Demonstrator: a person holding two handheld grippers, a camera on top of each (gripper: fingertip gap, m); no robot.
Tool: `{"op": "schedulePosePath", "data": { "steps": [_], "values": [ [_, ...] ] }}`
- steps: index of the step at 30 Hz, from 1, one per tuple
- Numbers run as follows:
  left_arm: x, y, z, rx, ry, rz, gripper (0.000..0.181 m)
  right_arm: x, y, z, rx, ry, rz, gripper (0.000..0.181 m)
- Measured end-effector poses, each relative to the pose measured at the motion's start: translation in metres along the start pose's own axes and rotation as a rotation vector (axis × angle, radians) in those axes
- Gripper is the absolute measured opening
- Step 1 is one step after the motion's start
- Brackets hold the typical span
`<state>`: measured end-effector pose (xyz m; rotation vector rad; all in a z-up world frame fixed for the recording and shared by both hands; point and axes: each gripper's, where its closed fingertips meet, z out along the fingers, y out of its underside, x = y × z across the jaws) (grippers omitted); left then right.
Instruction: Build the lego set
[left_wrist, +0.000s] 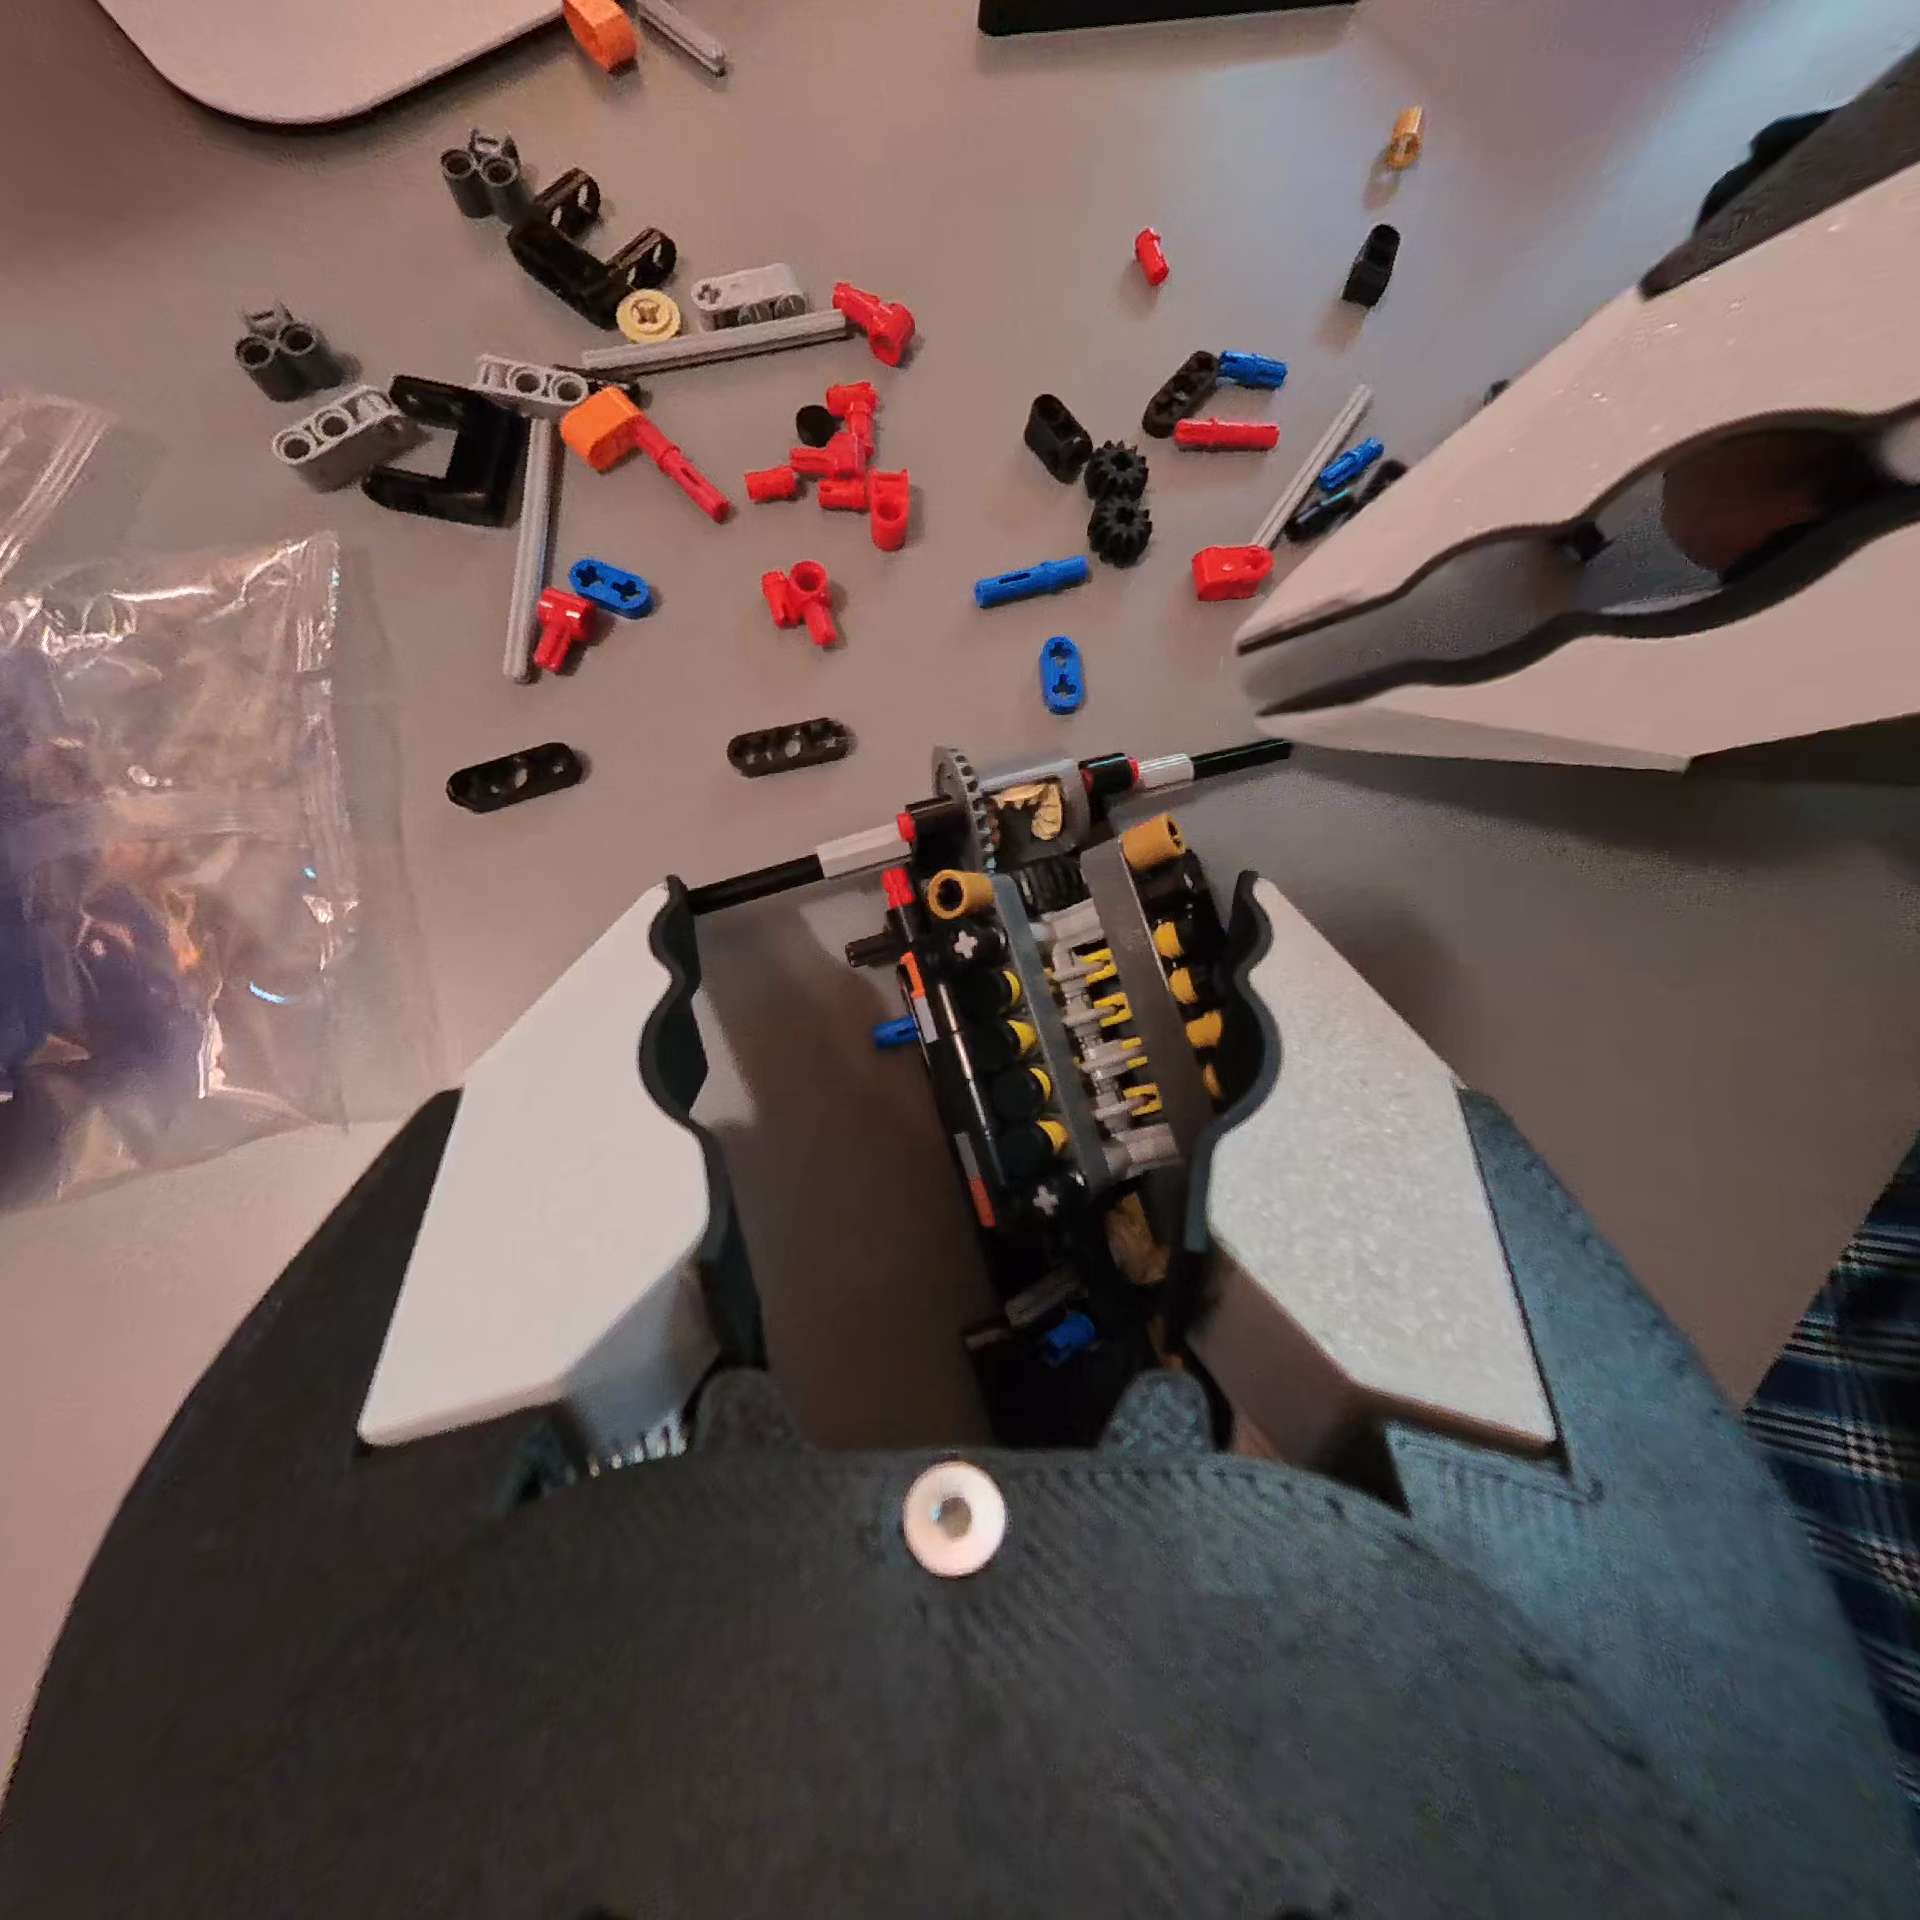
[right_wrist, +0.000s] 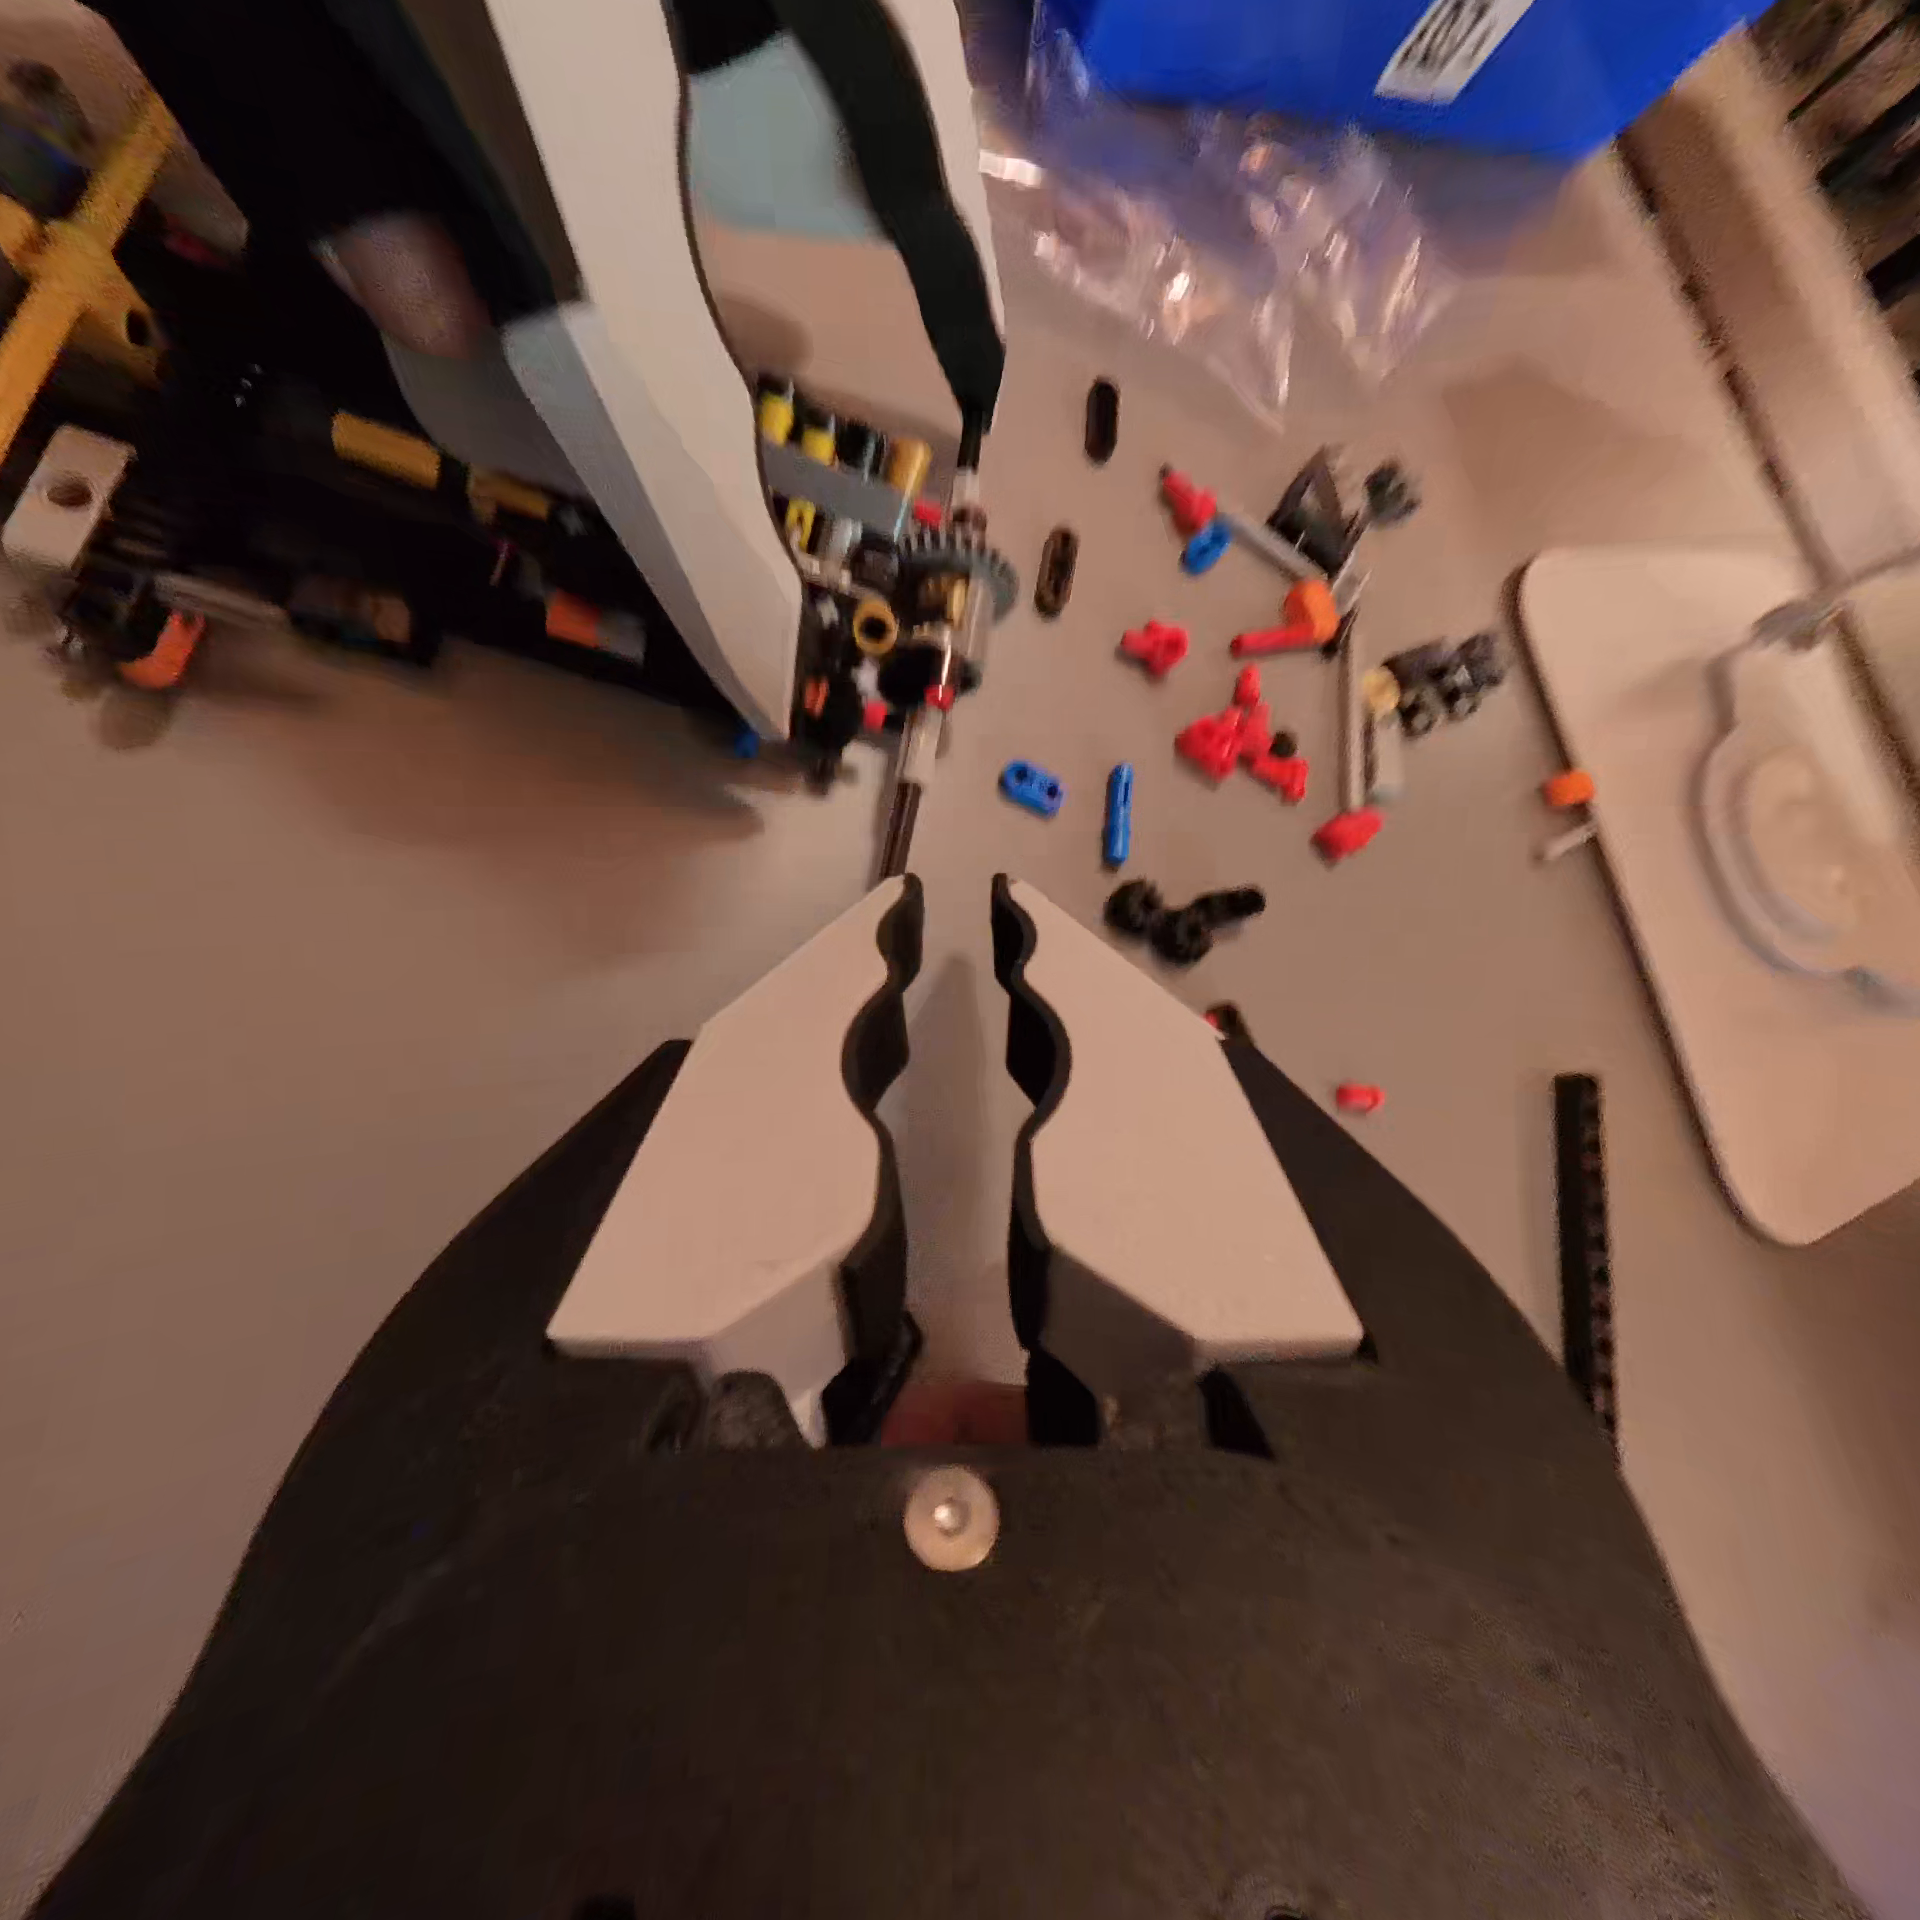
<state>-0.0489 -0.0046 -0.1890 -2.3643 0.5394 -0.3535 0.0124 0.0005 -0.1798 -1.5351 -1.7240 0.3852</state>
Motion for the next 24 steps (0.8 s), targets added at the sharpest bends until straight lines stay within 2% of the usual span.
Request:
{"op": "schedulePosePath", "data": {
  "steps": [3, 7, 10, 24],
  "values": [
    [0.0, 0.0, 0.0, 0.004, 0.004, -0.01, 0.1, -0.007, 0.011, -0.002, -0.019, -0.089, 0.043, 0.012],
    [0.001, 0.0, 0.0, 0.004, 0.0, -0.011, 0.1, -0.014, 0.003, -0.005, 0.018, -0.114, 0.065, 0.013],
    [0.003, -0.001, 0.002, 0.001, 0.005, -0.006, 0.1, -0.014, 0.004, 0.003, 0.003, -0.088, 0.038, 0.003],
    [-0.001, 0.0, 0.001, 0.011, -0.019, -0.015, 0.1, -0.01, -0.001, 0.008, 0.019, -0.044, 0.042, 0.001]
  ]
}}
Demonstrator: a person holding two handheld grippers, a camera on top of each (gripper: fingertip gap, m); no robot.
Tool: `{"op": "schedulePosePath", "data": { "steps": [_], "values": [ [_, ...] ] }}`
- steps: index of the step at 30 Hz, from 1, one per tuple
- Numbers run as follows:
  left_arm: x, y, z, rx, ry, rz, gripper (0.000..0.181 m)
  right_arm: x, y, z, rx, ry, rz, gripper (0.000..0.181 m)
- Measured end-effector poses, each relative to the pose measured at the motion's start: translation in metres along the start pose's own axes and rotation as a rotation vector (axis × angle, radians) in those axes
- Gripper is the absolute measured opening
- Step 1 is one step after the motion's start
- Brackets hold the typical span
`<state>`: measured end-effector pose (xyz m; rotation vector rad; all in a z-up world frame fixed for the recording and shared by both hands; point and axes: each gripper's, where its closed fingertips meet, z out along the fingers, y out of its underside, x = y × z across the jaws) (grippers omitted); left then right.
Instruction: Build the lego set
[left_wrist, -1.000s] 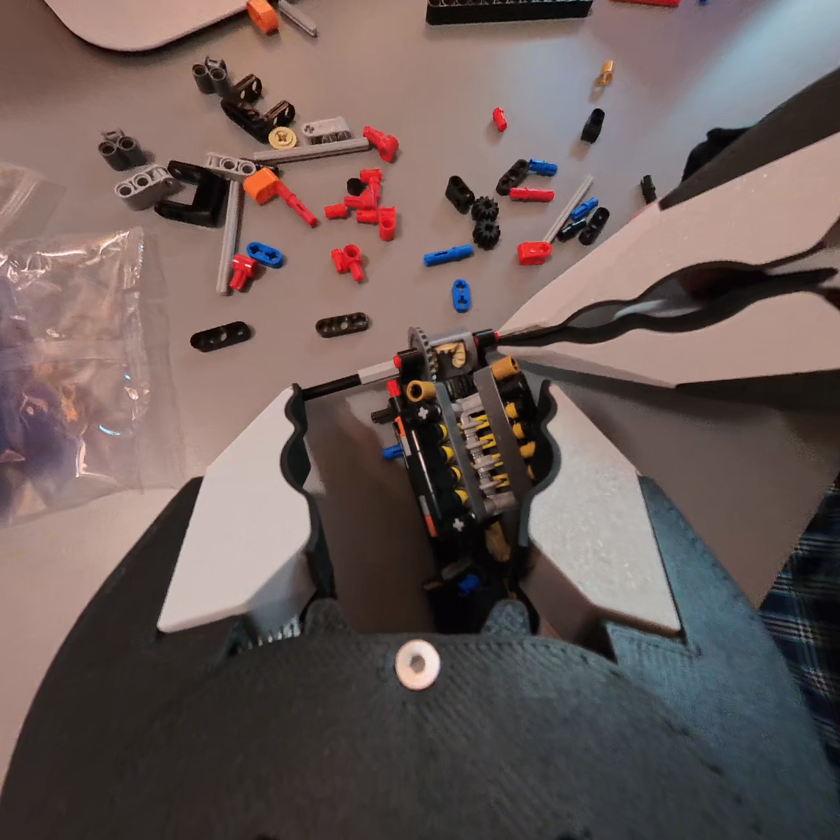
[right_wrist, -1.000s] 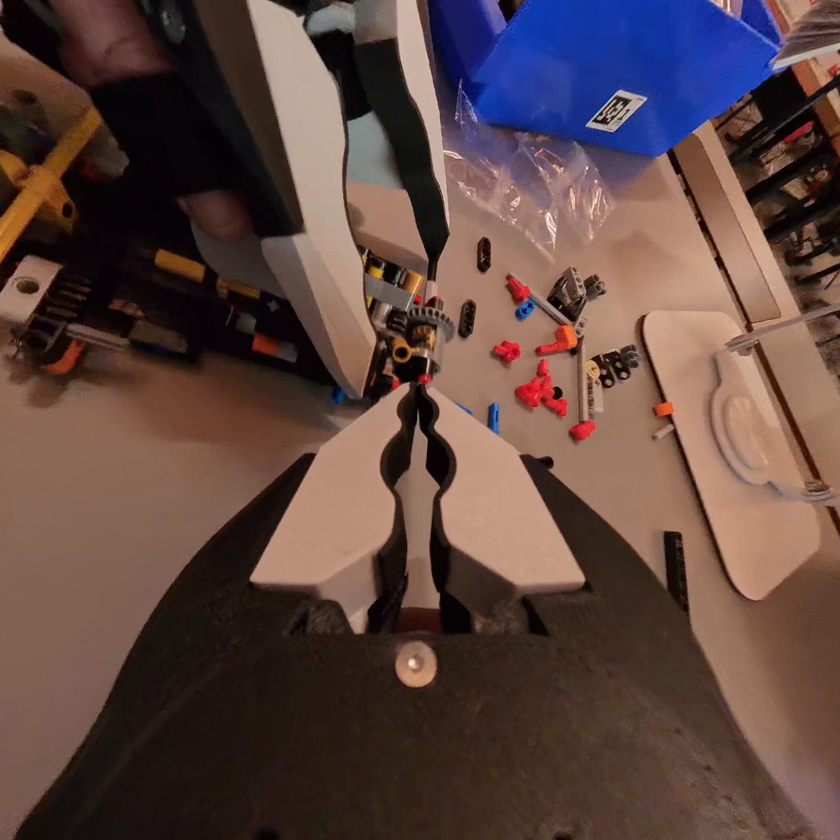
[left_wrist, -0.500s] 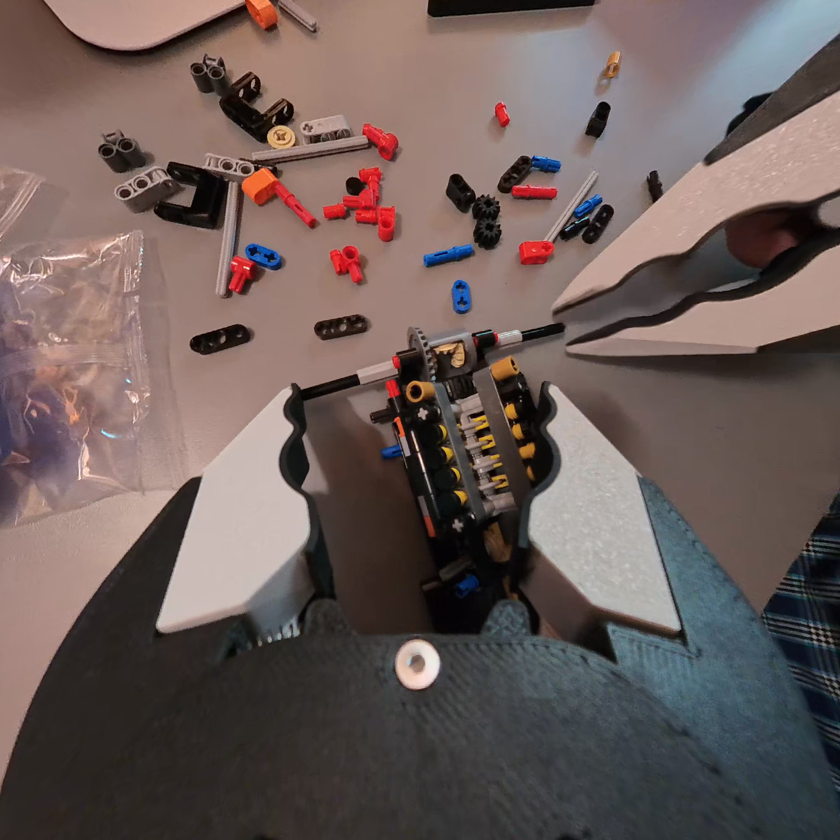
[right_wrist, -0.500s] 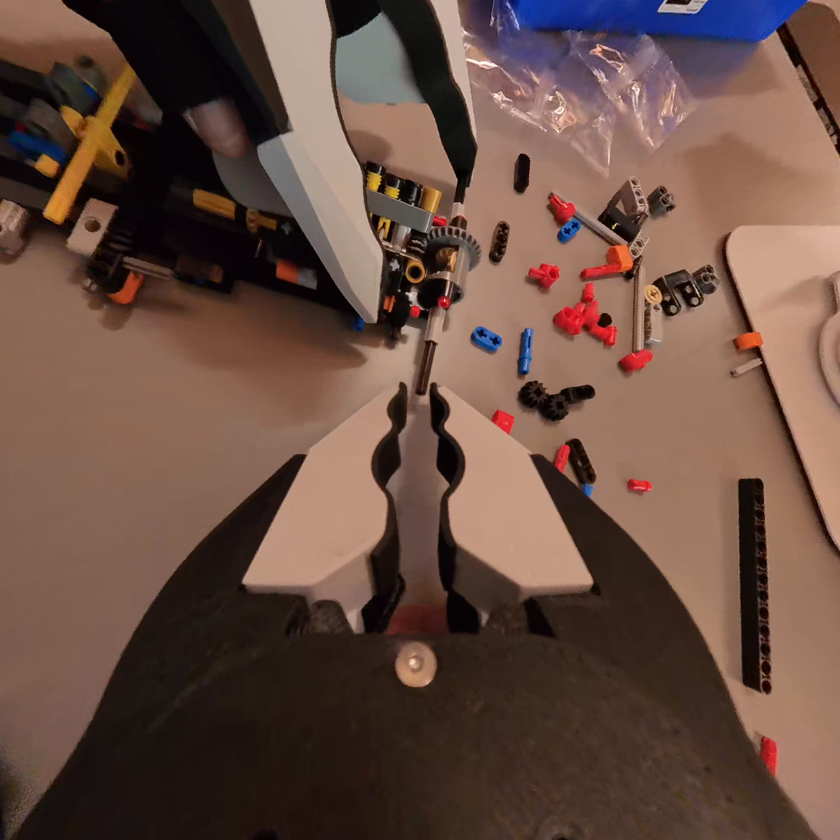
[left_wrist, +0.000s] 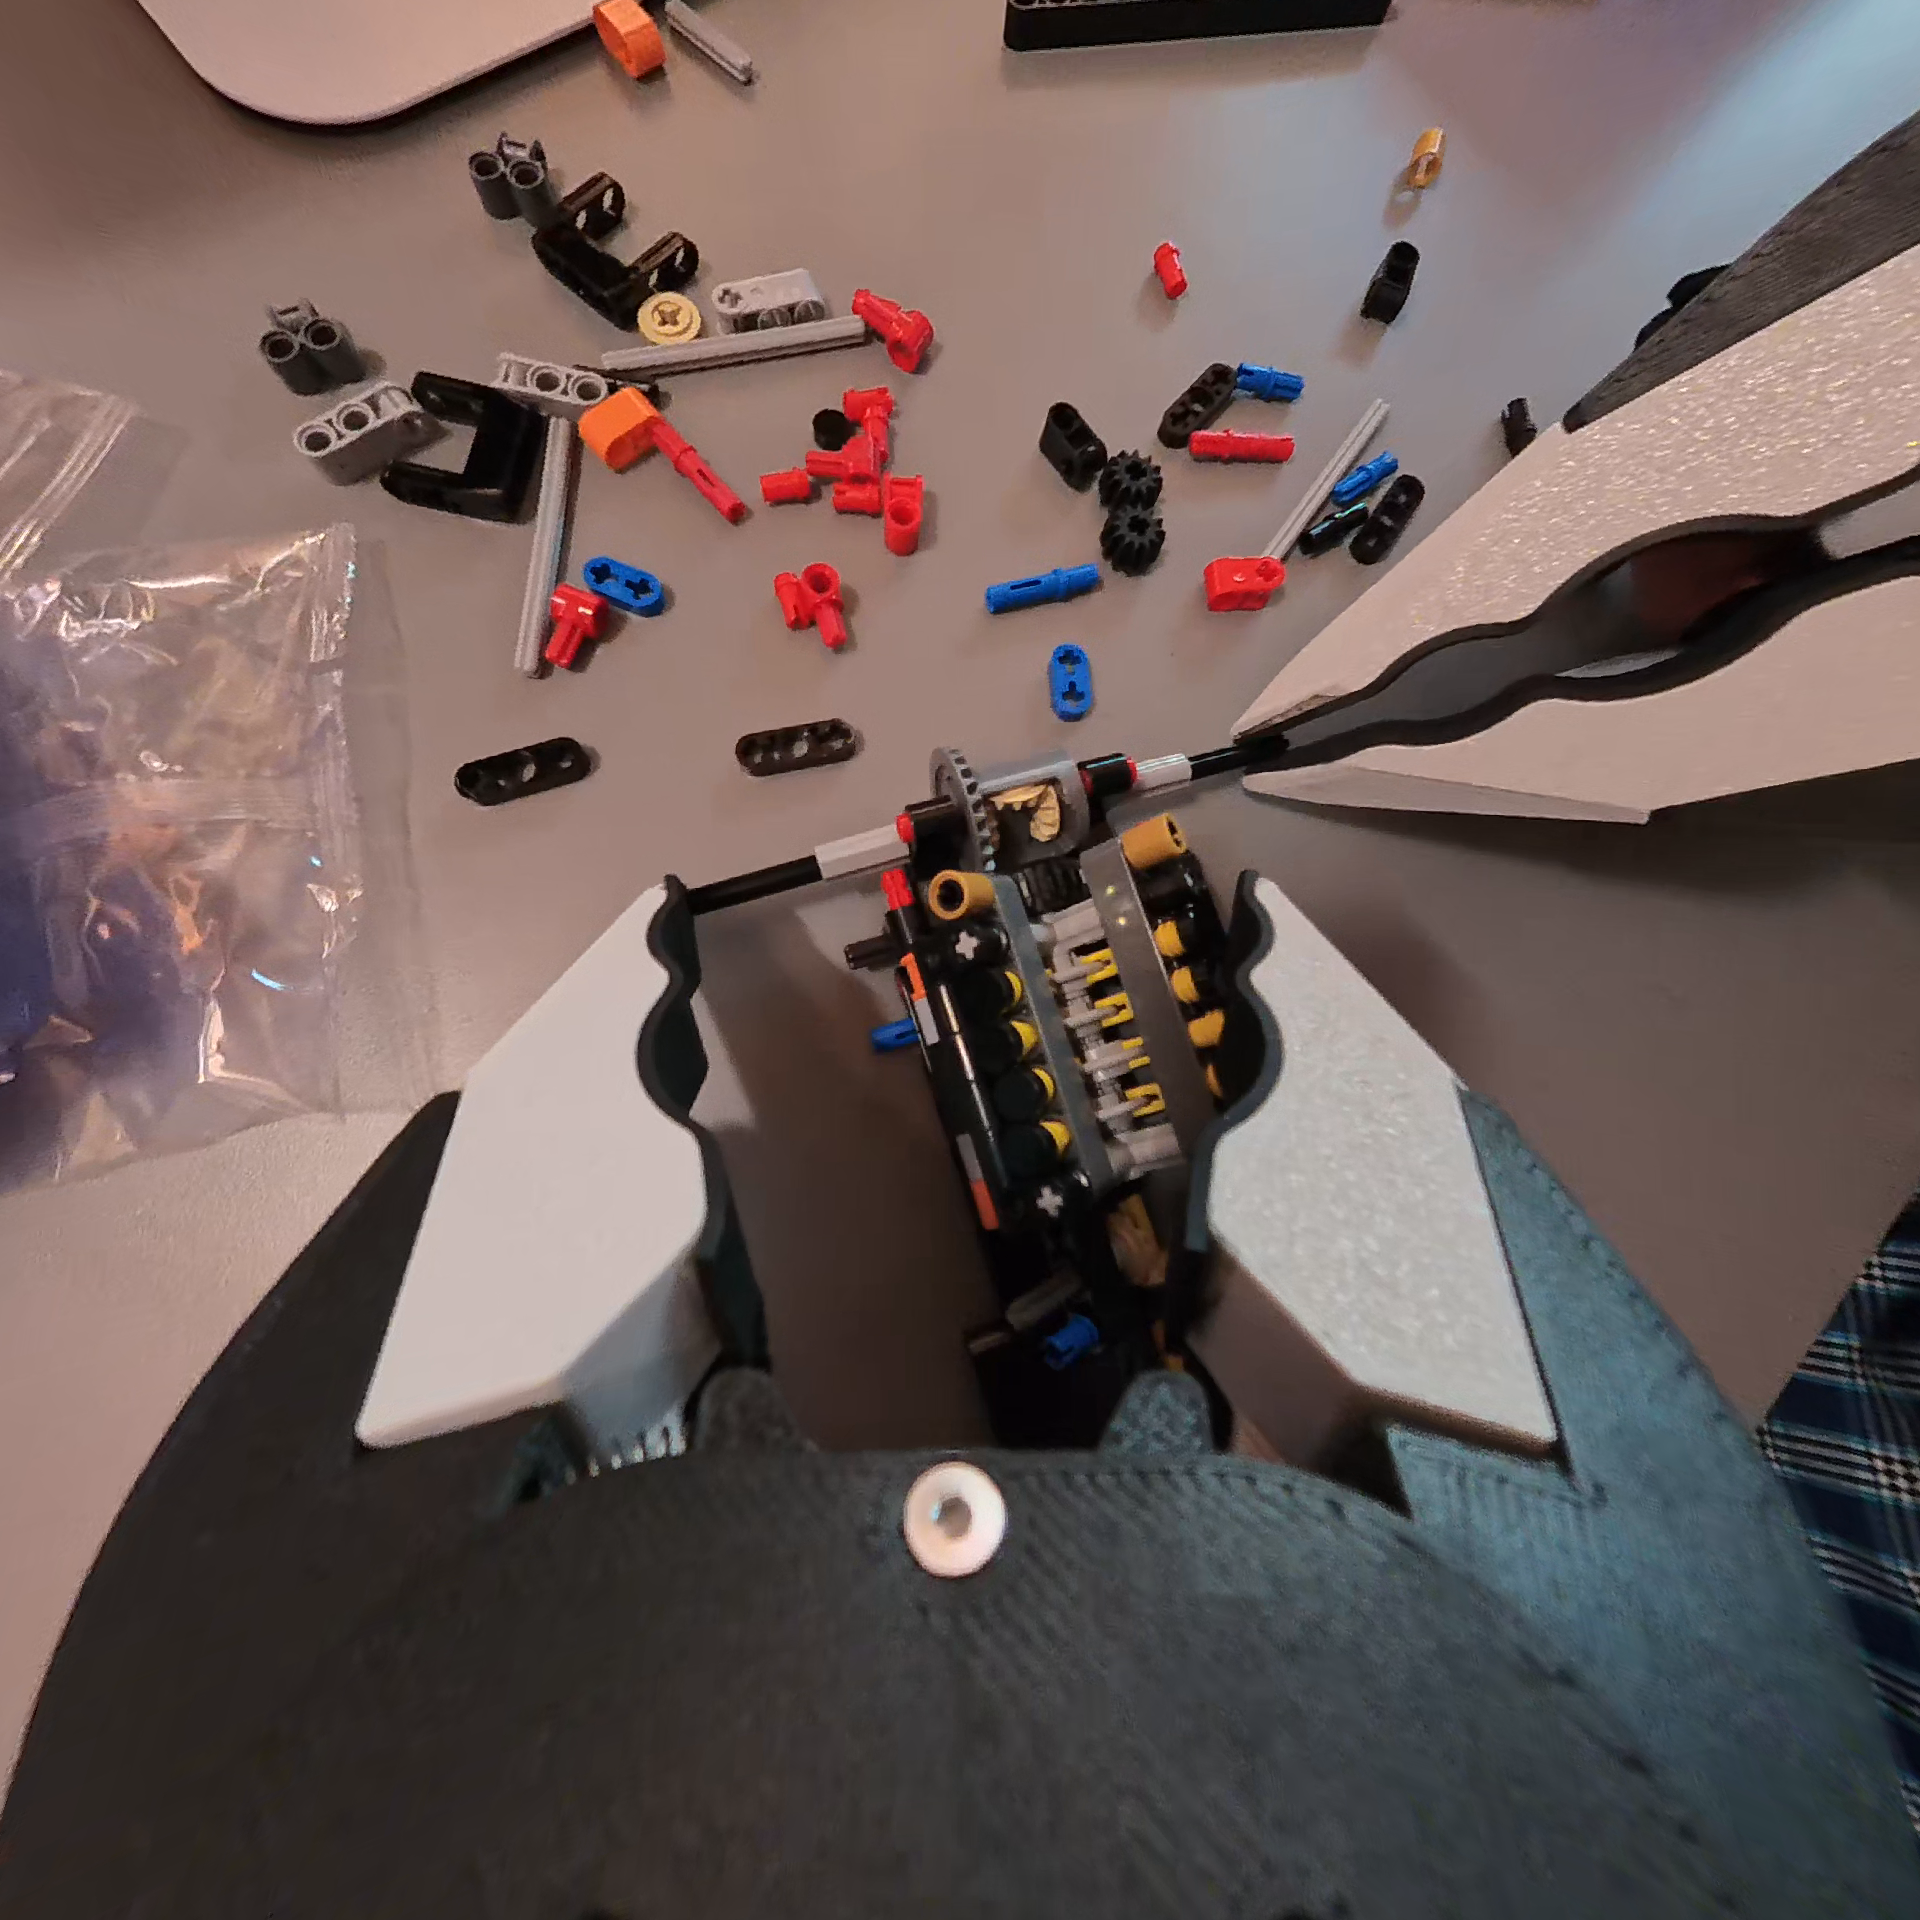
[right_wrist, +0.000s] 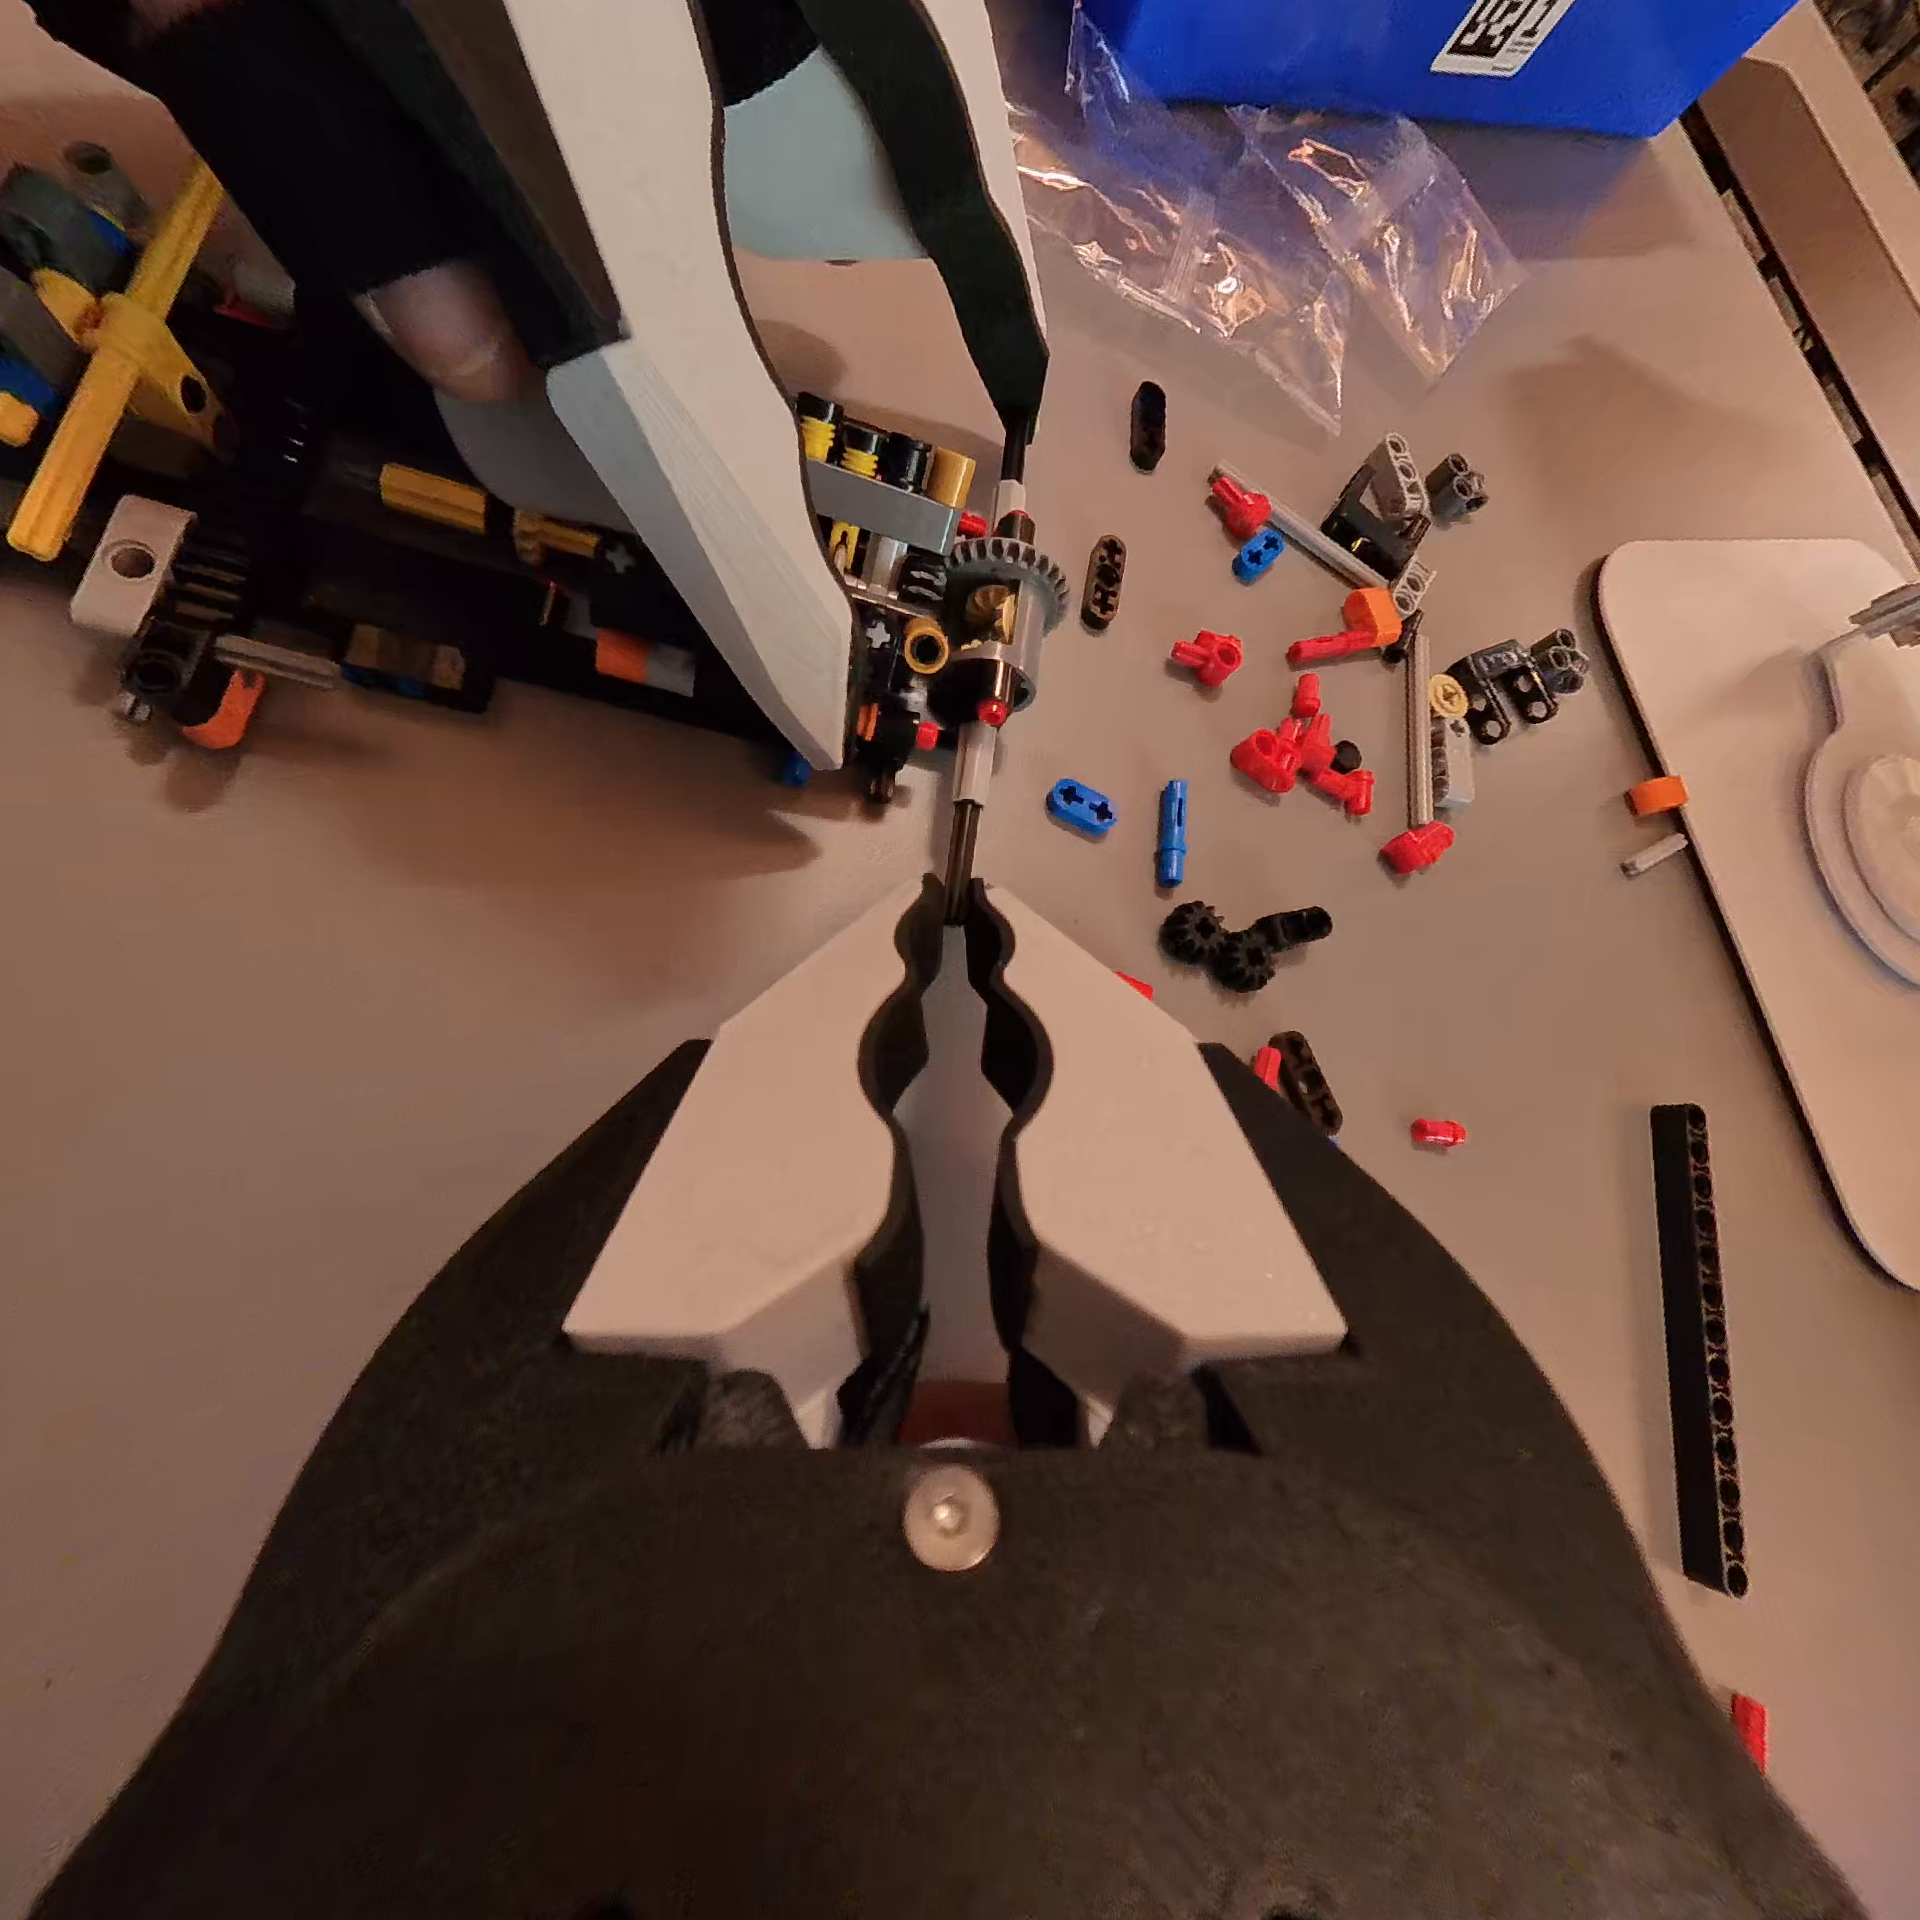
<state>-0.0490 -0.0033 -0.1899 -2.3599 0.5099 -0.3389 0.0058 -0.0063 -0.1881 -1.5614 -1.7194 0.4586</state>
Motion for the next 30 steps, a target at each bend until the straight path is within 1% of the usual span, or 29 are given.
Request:
{"op": "schedulePosePath", "data": {
  "steps": [14, 16, 18, 21, 24, 27, 30],
  "values": [
    [0.0, 0.0, 0.0, -0.004, 0.003, -0.001, 0.1, -0.001, 0.001, 0.002, -0.016, -0.009, -0.019, 0.002],
    [0.0, 0.0, 0.0, -0.017, 0.001, 0.022, 0.1, -0.002, 0.0, 0.0, -0.012, -0.024, -0.019, 0.004],
    [0.0, 0.0, -0.002, -0.031, 0.003, 0.034, 0.1, 0.0, 0.001, -0.007, -0.004, -0.027, -0.013, 0.013],
    [-0.004, -0.003, -0.013, -0.024, -0.027, 0.039, 0.108, 0.005, 0.005, -0.022, 0.02, -0.02, 0.0, 0.015],
    [-0.005, -0.001, -0.033, -0.019, -0.081, 0.045, 0.105, 0.013, 0.01, -0.039, 0.052, -0.014, 0.026, 0.013],
    [0.004, 0.012, -0.047, -0.058, -0.121, 0.054, 0.102, 0.02, 0.015, -0.053, 0.081, -0.009, 0.046, 0.012],
    [0.016, 0.024, -0.062, -0.064, -0.159, 0.034, 0.098, 0.02, 0.018, -0.062, 0.097, -0.024, 0.034, 0.017]
  ]
}}
